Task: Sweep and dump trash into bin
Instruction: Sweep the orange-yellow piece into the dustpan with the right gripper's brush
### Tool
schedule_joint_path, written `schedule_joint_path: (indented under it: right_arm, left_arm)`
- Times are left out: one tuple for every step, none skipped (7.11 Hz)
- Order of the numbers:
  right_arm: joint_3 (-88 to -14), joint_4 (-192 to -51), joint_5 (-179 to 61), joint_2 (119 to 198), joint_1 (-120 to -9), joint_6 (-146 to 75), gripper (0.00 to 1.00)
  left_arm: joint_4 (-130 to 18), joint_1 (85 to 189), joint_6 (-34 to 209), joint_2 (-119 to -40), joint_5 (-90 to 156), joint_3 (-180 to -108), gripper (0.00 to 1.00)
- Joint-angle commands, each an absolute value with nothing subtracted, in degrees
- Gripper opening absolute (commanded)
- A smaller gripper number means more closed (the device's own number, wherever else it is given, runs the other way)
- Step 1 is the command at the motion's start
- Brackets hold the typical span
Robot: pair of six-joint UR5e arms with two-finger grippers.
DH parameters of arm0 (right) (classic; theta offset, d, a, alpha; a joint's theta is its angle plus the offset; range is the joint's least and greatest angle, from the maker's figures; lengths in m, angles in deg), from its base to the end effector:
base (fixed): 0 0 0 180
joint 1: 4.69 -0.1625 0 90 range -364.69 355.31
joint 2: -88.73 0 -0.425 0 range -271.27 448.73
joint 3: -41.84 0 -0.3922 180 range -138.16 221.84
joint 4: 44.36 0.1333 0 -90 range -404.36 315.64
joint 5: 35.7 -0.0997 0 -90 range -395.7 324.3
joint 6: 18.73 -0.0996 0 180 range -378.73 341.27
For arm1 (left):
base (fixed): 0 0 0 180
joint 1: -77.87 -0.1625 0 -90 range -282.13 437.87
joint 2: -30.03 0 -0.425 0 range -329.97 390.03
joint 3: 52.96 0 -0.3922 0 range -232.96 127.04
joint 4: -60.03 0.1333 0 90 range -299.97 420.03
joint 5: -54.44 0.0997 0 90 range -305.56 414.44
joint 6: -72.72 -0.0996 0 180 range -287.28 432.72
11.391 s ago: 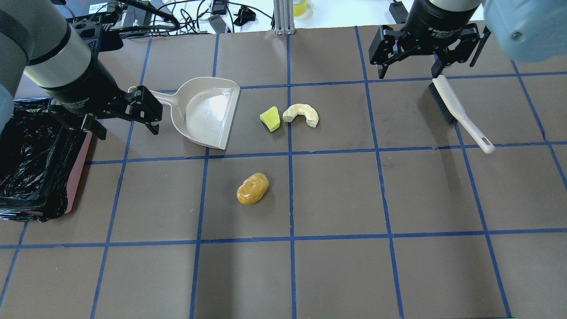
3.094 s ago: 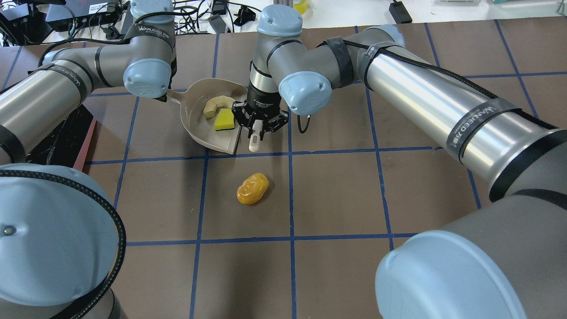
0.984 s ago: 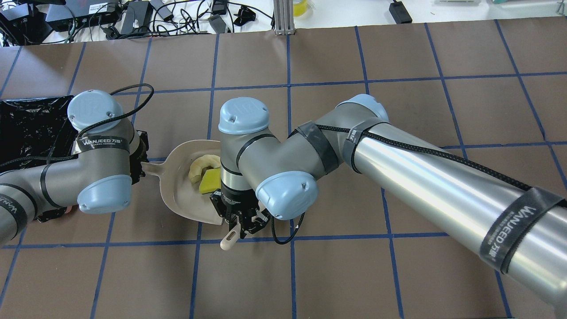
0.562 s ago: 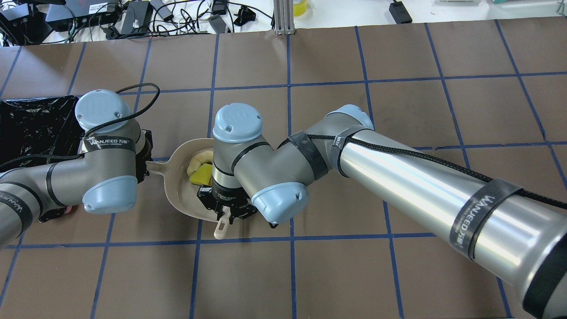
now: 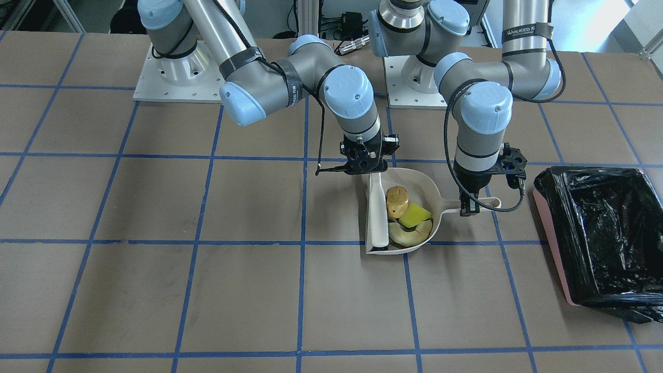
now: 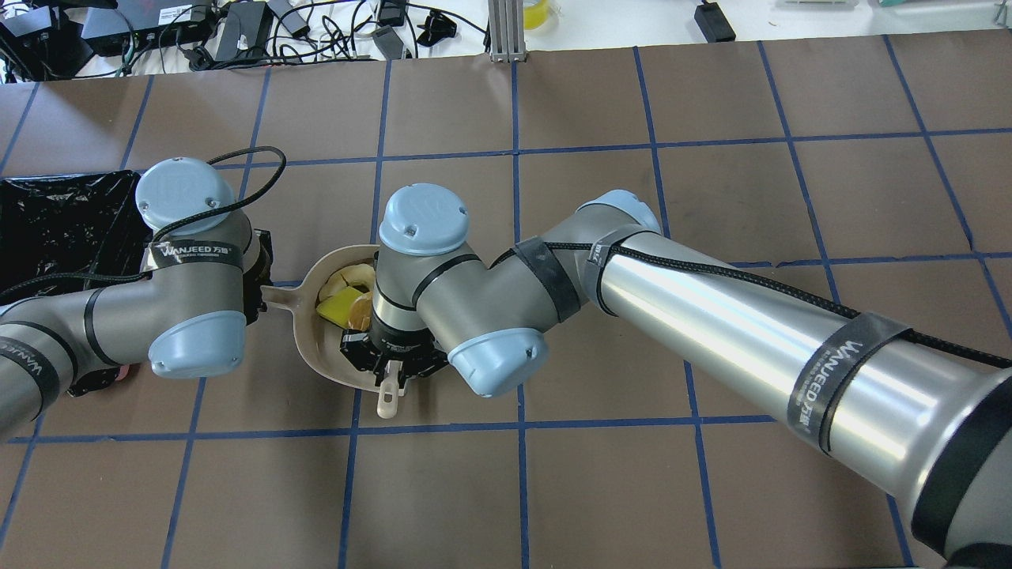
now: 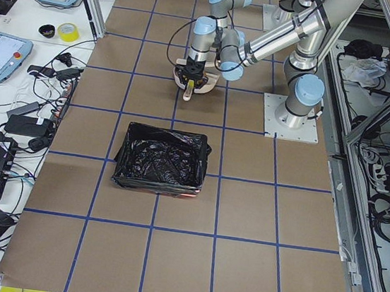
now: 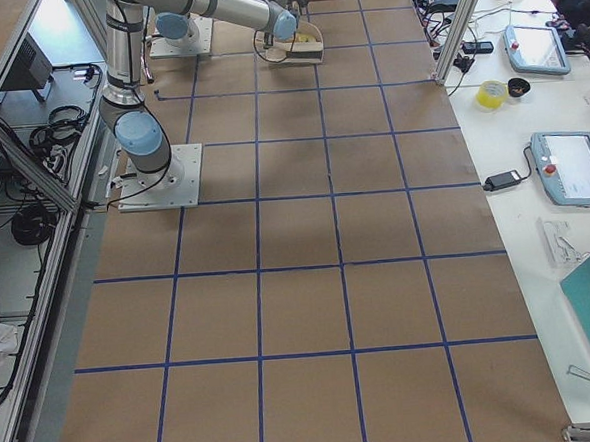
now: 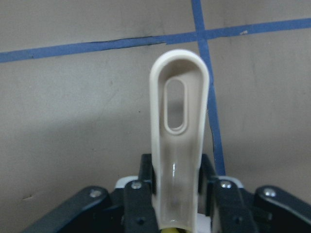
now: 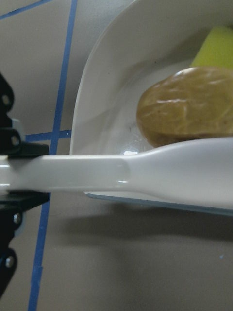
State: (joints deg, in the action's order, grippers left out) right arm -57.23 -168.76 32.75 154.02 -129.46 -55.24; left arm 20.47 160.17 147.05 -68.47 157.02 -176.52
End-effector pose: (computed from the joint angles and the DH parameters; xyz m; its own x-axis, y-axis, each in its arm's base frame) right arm 0.4842 -0.3996 0.2390 -0.9515 0.0598 -0.3016 -0.0051 0.9777 0.2098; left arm -0.0481 -0.4776 0.2385 -0.1325 -0.9878 0.0821 -0.9630 0.1086 -0.2468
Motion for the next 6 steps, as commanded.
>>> schedule_joint_path:
  right_arm:
    - [-56.96, -163.31, 34.69, 157.08, -128.45, -54.94, 0.0]
    - [-57.47, -161.88, 35.31, 158.41, -127.92, -54.68, 0.0]
    - [-57.48, -158.65, 39.58, 159.38, -127.65, -52.85, 0.0]
    - [-57.56, -152.79, 42.06, 161.65, -125.91, -48.39, 0.0]
    - [-57.65, -147.42, 42.17, 165.42, -122.06, -46.0, 0.0]
    - [-57.74, -139.1, 43.65, 169.81, -117.41, -38.06, 0.0]
  left_arm:
    - [20.4, 160.22, 146.99, -68.85, 156.84, -176.36, 0.0]
    - [20.4, 160.14, 146.9, -68.94, 156.66, -176.36, 0.0]
    - [20.4, 160.22, 146.81, -69.11, 156.4, -176.27, 0.0]
    - [18.92, 160.22, 146.46, -69.2, 156.31, -174.88, 0.0]
    - [11.33, 160.22, 146.03, -68.33, 155.87, -170.6, 0.0]
    - [0.99, 159.35, 146.02, -67.89, 151.61, -163.25, 0.0]
